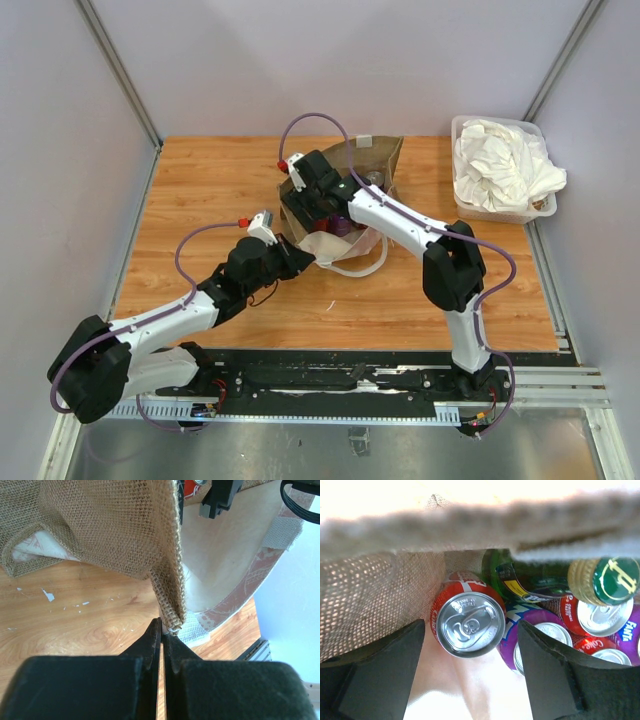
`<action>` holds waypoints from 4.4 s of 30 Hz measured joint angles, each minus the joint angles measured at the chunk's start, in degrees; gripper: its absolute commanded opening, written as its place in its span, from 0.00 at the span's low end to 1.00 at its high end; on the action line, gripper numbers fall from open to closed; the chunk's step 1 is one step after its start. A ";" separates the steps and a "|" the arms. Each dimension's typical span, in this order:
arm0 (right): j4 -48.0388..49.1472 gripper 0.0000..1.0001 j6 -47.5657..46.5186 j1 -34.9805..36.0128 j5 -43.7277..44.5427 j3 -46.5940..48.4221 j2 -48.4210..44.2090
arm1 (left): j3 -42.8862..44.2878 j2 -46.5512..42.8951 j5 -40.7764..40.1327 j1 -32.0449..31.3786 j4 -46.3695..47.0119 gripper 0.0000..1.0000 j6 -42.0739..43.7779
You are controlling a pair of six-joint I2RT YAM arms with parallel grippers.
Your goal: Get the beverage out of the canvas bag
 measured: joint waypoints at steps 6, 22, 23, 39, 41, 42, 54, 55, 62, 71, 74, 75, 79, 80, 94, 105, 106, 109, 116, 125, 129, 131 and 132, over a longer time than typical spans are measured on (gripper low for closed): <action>-0.37 0.74 -0.59 0.00 -1.55 1.38 1.38 | 0.68 0.00 -0.39 -0.02 -1.14 0.03 -0.22; 0.52 0.75 0.07 -0.02 -1.88 0.13 2.25 | 2.54 0.02 -0.96 -0.07 -3.96 0.03 -0.63; 0.55 0.75 0.09 -0.02 -1.84 0.13 2.34 | 2.60 0.04 -1.03 -0.07 -4.02 0.03 -0.63; 1.57 0.46 0.85 -0.02 -0.63 -0.11 3.54 | 3.32 0.17 -2.08 -0.07 -4.55 0.03 -0.61; 1.79 0.28 1.07 -0.02 -0.33 -0.15 3.54 | 3.32 0.17 -2.14 -0.07 -4.55 0.04 -0.61; 1.79 0.18 1.11 -0.02 -0.15 -0.15 3.54 | 3.32 0.17 -2.14 -0.07 -4.55 0.04 -0.61; 1.36 0.01 1.49 -0.02 0.22 -0.17 3.13 | 3.32 0.17 -2.29 -0.07 -4.55 0.05 -0.63; 1.22 0.01 1.49 -0.02 0.24 -0.17 3.04 | 3.32 0.17 -2.29 -0.07 -4.55 0.05 -0.61; -0.26 0.01 1.49 0.00 0.81 -0.70 1.27 | 3.32 0.31 -2.23 -0.17 -4.66 0.05 -0.61; -3.08 0.01 0.96 0.94 2.56 -0.68 -6.29 | 3.32 0.52 -2.32 -0.20 -4.42 0.05 -0.63; -3.87 0.01 0.94 1.11 3.02 -0.66 -8.83 | 3.32 0.55 -2.36 -0.20 -4.42 0.05 -0.63; -4.09 0.01 0.92 1.18 3.23 -0.66 -9.38 | 3.32 0.55 -2.36 -0.20 -4.39 0.05 -0.63; -5.75 0.01 0.76 1.20 4.52 0.22 -10.51 | 3.32 0.55 -2.43 -0.20 -4.39 0.05 -0.63; -6.56 0.01 0.76 1.20 4.74 0.90 -10.51 | 3.32 0.57 -2.47 -0.20 -4.39 0.05 -0.63; -11.04 0.01 -2.03 1.22 18.43 1.01 -29.57 | 3.32 2.12 -2.56 -0.20 -3.69 0.05 -0.59; -9.75 0.01 -0.90 -1.33 33.40 -19.04 -51.52 | 3.32 3.52 -2.34 -0.20 -2.69 0.05 -0.59; -9.81 0.01 0.07 -2.47 33.03 -21.51 -52.26 | 3.32 3.69 -2.29 -0.20 -2.64 0.04 -0.59; -10.14 0.01 3.39 -7.69 30.97 -29.18 -53.53 | 3.32 4.04 -2.27 -0.20 -2.62 0.05 -0.57; -7.96 0.01 8.26 -16.90 24.39 -43.69 -56.08 | 3.21 4.24 -2.08 -0.17 -2.12 0.08 -0.35; -0.20 0.01 11.82 -25.20 15.30 -51.58 -54.99 | 2.89 5.09 -1.88 -0.17 -1.42 0.09 -0.37; 2.36 0.01 12.52 -26.27 13.25 -53.31 -52.52 | 2.89 5.44 -1.86 -0.17 -1.38 0.09 -0.39; 3.30 0.01 13.11 -26.80 12.72 -54.16 -51.23 | 2.89 5.66 -1.84 -0.17 -1.36 0.09 -0.37; 3.65 0.01 13.40 -26.80 12.44 -54.62 -50.71 | 2.89 5.73 -1.84 -0.17 -1.33 0.09 -0.39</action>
